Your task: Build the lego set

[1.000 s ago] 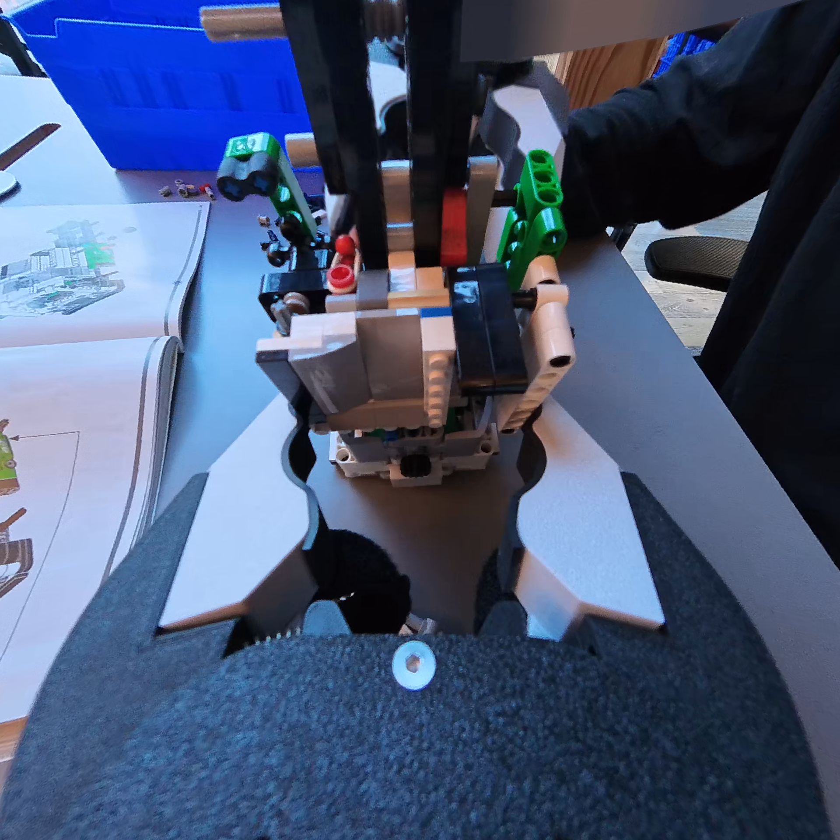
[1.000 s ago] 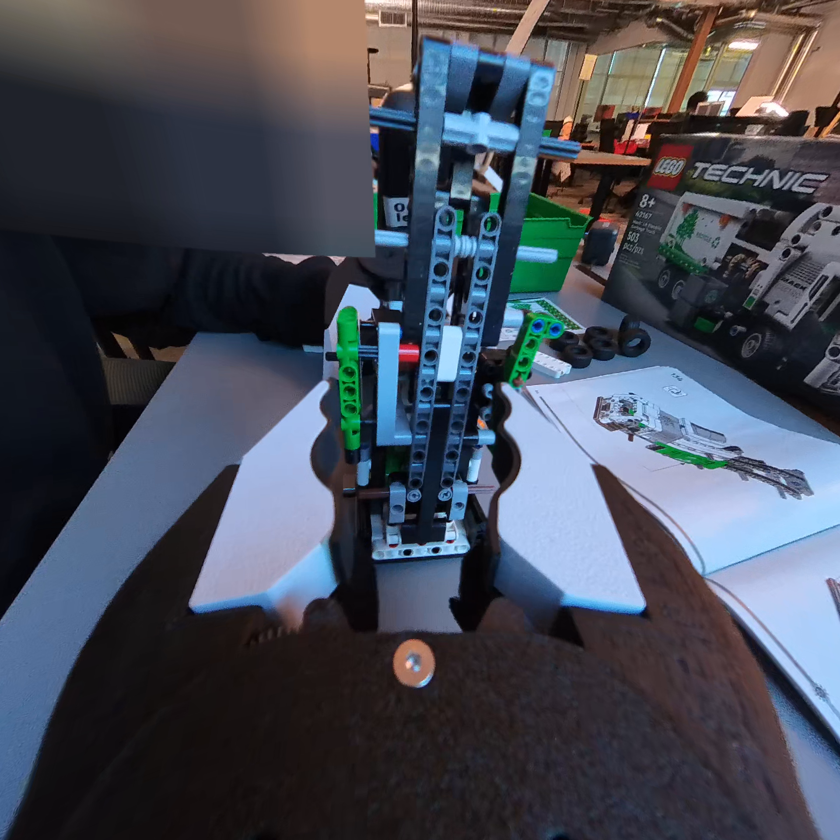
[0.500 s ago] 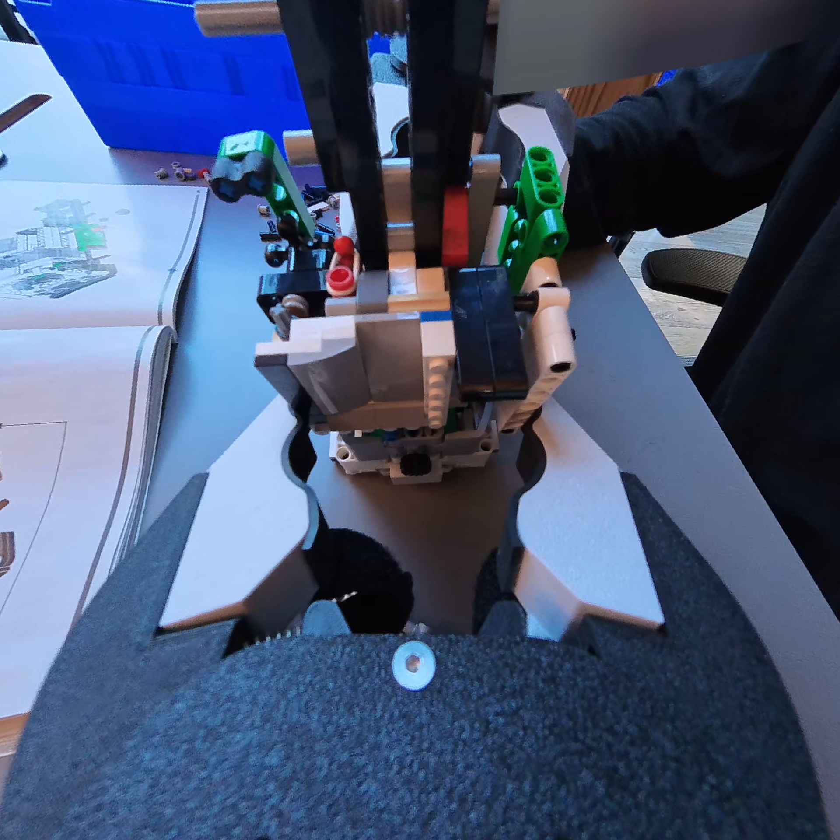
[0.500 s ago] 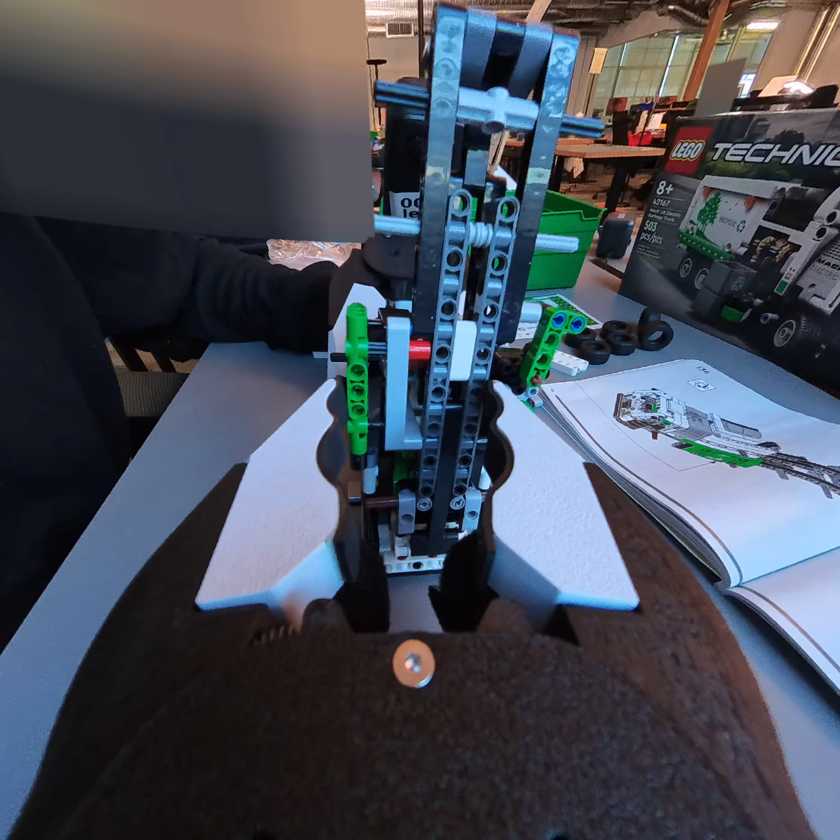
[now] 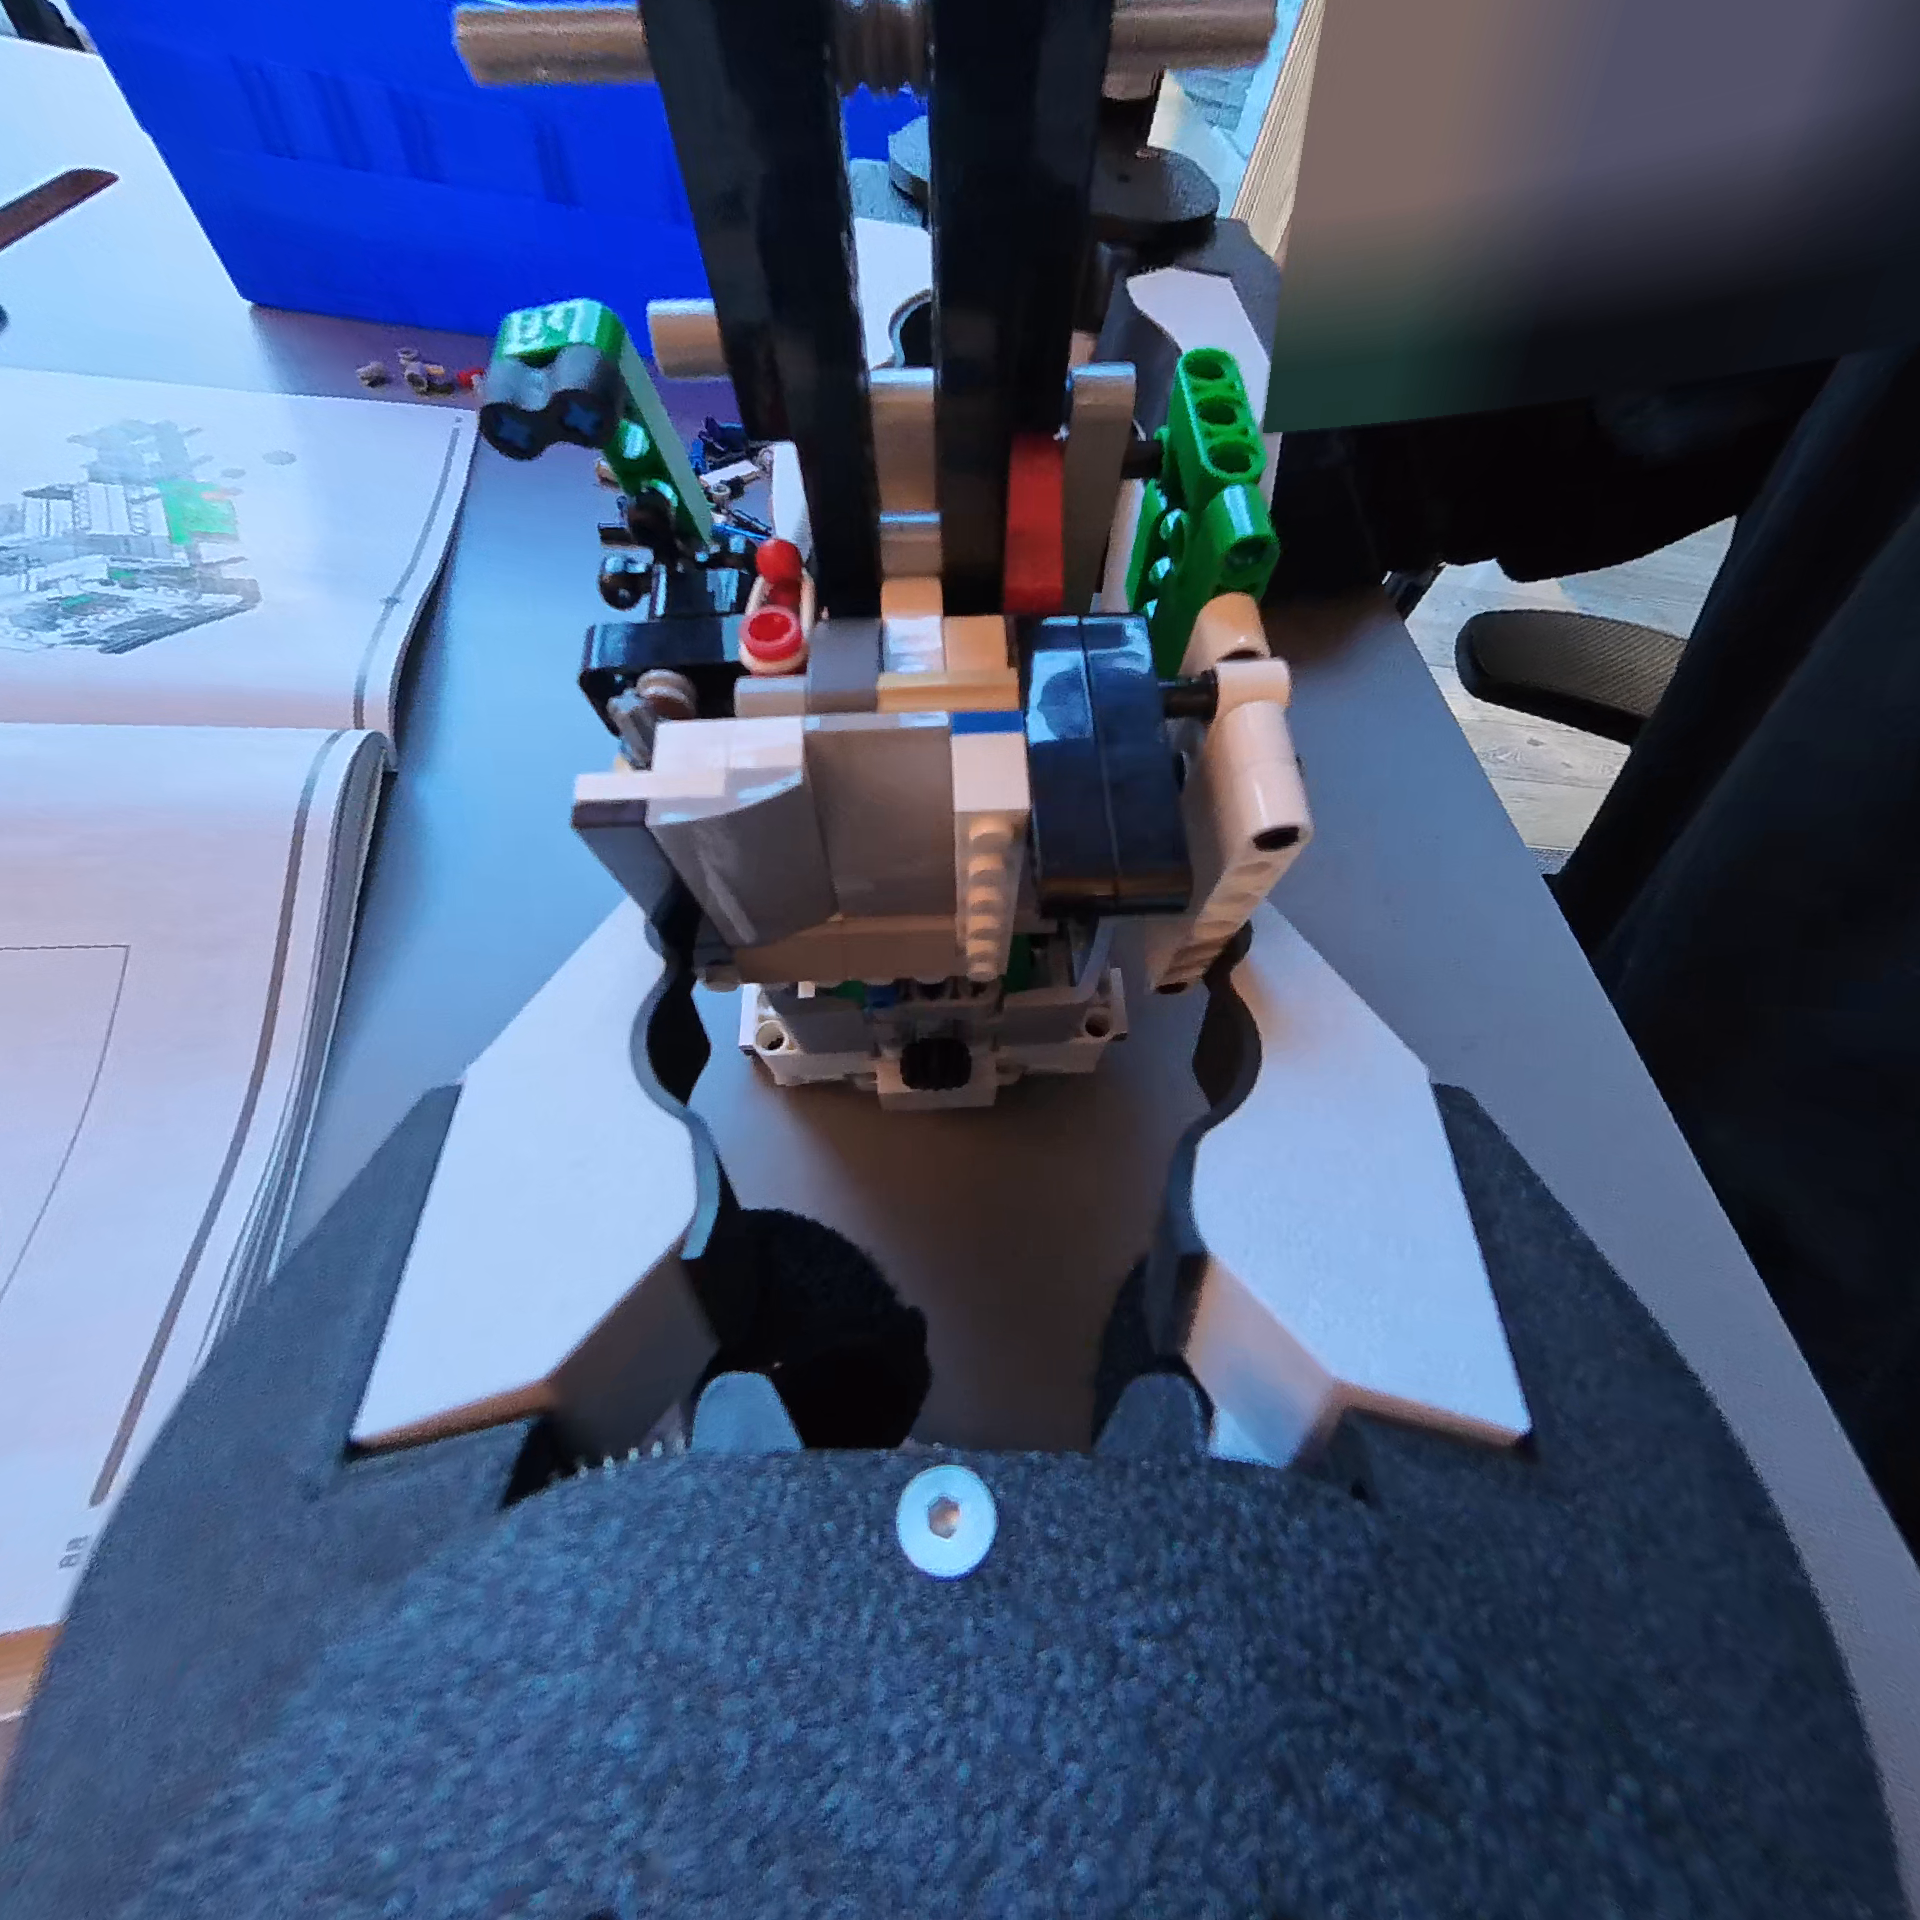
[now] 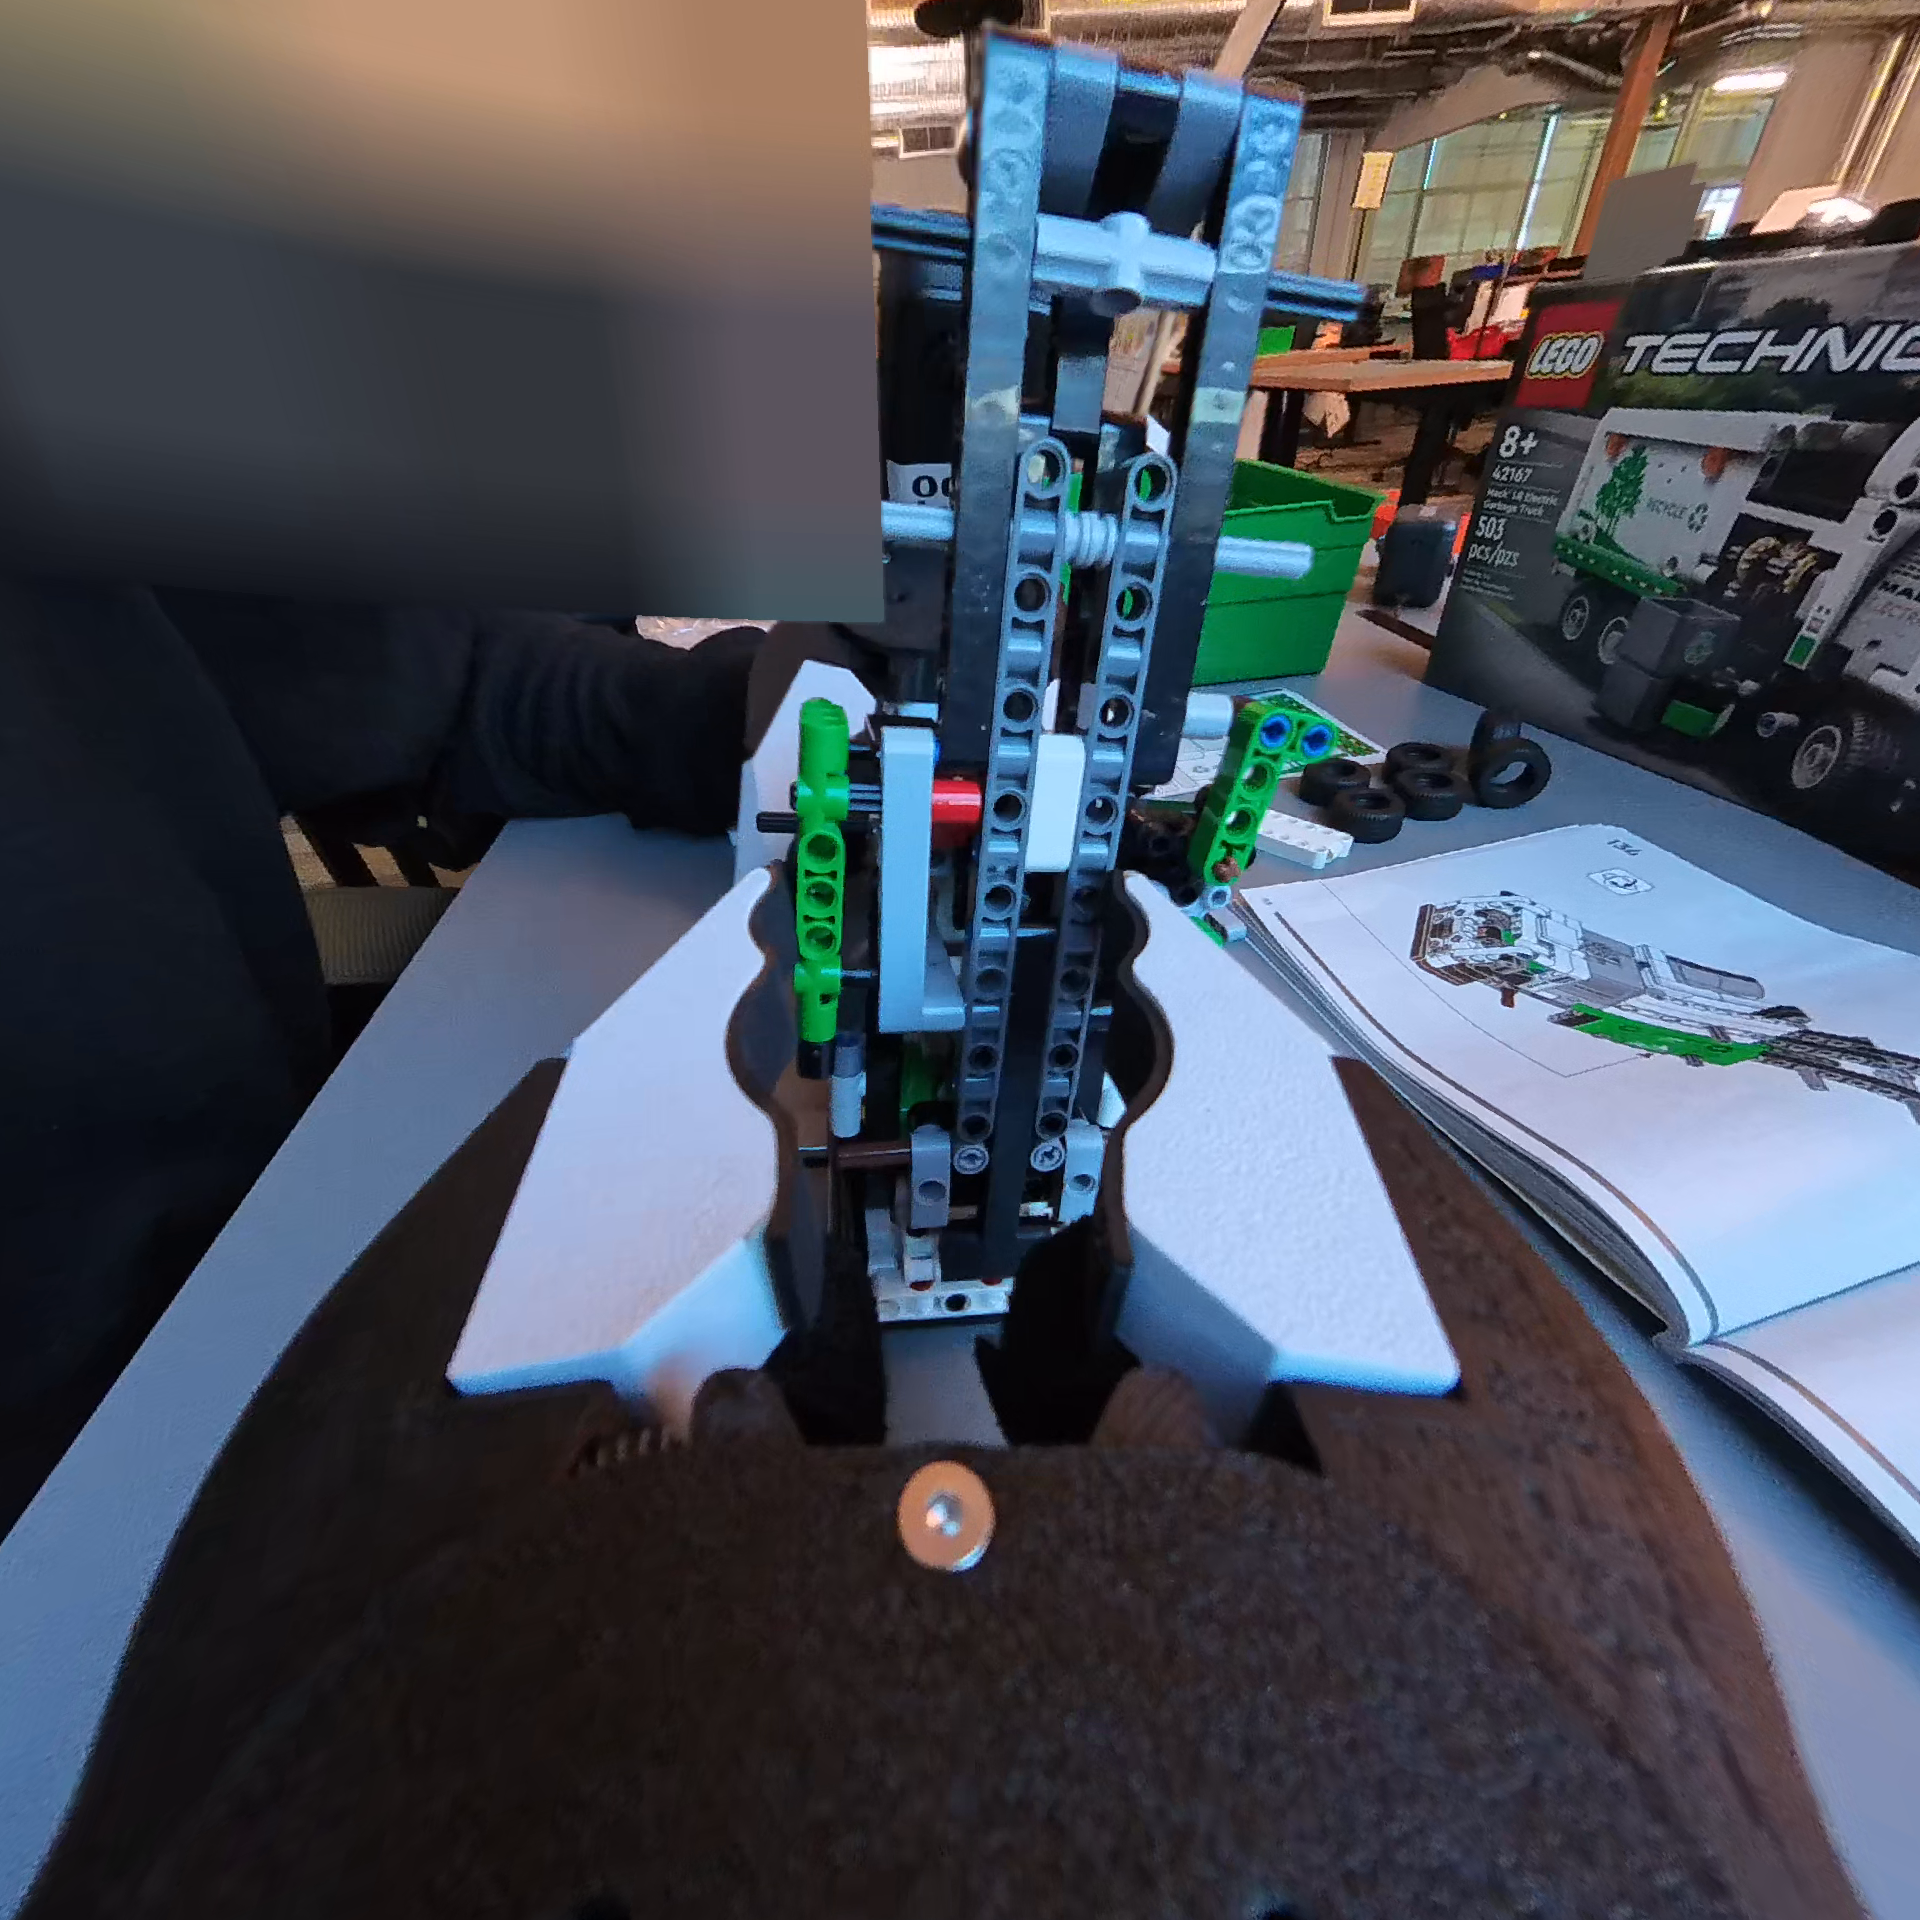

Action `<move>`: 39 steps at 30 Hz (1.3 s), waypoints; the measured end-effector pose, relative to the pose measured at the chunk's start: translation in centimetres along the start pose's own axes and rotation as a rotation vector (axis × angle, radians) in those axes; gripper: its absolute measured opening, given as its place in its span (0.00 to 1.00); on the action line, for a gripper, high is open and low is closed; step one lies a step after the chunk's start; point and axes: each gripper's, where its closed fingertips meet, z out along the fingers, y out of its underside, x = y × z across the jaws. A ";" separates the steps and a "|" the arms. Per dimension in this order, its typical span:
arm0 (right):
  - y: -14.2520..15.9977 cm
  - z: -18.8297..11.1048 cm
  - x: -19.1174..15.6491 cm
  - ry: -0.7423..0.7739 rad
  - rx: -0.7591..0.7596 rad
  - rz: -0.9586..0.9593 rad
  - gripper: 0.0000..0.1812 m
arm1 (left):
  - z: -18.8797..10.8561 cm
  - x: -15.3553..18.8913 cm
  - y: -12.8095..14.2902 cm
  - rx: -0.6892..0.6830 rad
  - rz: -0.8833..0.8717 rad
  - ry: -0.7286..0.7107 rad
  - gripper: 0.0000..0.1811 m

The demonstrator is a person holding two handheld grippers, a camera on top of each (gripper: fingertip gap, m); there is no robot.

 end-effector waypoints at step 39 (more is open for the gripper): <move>1.1 -0.1 0.4 -0.019 -0.040 0.015 0.29 | -0.9 -1.2 -1.4 0.098 -0.038 -0.110 0.46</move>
